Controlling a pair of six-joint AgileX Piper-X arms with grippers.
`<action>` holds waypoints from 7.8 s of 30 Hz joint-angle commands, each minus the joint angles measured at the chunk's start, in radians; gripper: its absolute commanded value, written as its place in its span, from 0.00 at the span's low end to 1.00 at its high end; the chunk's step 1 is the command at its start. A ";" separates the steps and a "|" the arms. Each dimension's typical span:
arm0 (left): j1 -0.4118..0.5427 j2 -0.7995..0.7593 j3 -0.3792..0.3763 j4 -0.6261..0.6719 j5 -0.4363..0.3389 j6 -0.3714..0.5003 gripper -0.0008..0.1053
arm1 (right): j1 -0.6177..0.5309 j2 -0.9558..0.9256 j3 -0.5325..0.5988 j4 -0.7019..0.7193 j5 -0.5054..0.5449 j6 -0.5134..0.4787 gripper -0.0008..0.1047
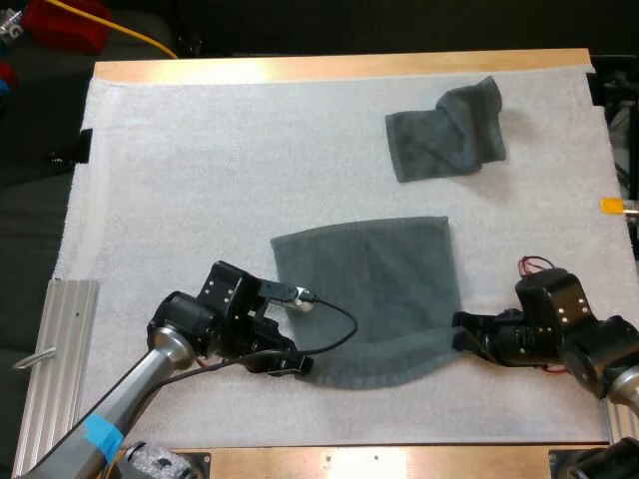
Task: Pick towel from pile, fold and stack
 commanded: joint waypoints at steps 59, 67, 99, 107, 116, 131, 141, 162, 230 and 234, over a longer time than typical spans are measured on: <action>0.408 0.337 -0.013 -0.733 0.152 -0.505 0.04 | -0.144 0.522 -0.003 -1.033 0.033 0.650 0.01; 0.408 0.351 -0.013 -0.745 0.176 -0.514 0.70 | -0.144 0.522 -0.003 -1.053 0.052 0.650 0.28; 0.408 0.022 -0.013 -0.762 0.409 -0.451 0.61 | -0.142 0.293 -0.003 -1.018 -0.121 0.267 0.43; 0.405 -0.115 -0.013 -0.495 0.297 -0.262 0.61 | -0.142 0.183 -0.003 -0.826 -0.151 0.127 0.15; 0.401 -0.251 -0.013 -0.253 0.150 -0.089 0.61 | -0.087 0.104 -0.005 -0.646 -0.149 -0.010 0.05; 0.195 -0.324 -0.013 -0.081 -0.085 0.026 0.61 | 0.090 0.103 -0.139 -0.325 0.126 -0.293 0.02; 0.158 -0.324 -0.013 -0.089 -0.125 0.015 0.61 | 0.091 0.138 -0.173 -0.278 0.155 -0.347 0.02; 0.158 -0.324 -0.013 -0.089 -0.132 0.015 0.61 | 0.091 0.405 -0.227 -0.339 0.088 -0.347 0.02; 0.158 -0.324 -0.013 -0.104 -0.085 0.008 0.68 | 0.115 0.564 -0.341 -0.709 0.437 -0.248 0.70; 0.158 -0.324 -0.013 -0.140 -0.041 -0.013 0.68 | 0.007 0.488 -0.341 -0.484 0.425 -0.261 0.70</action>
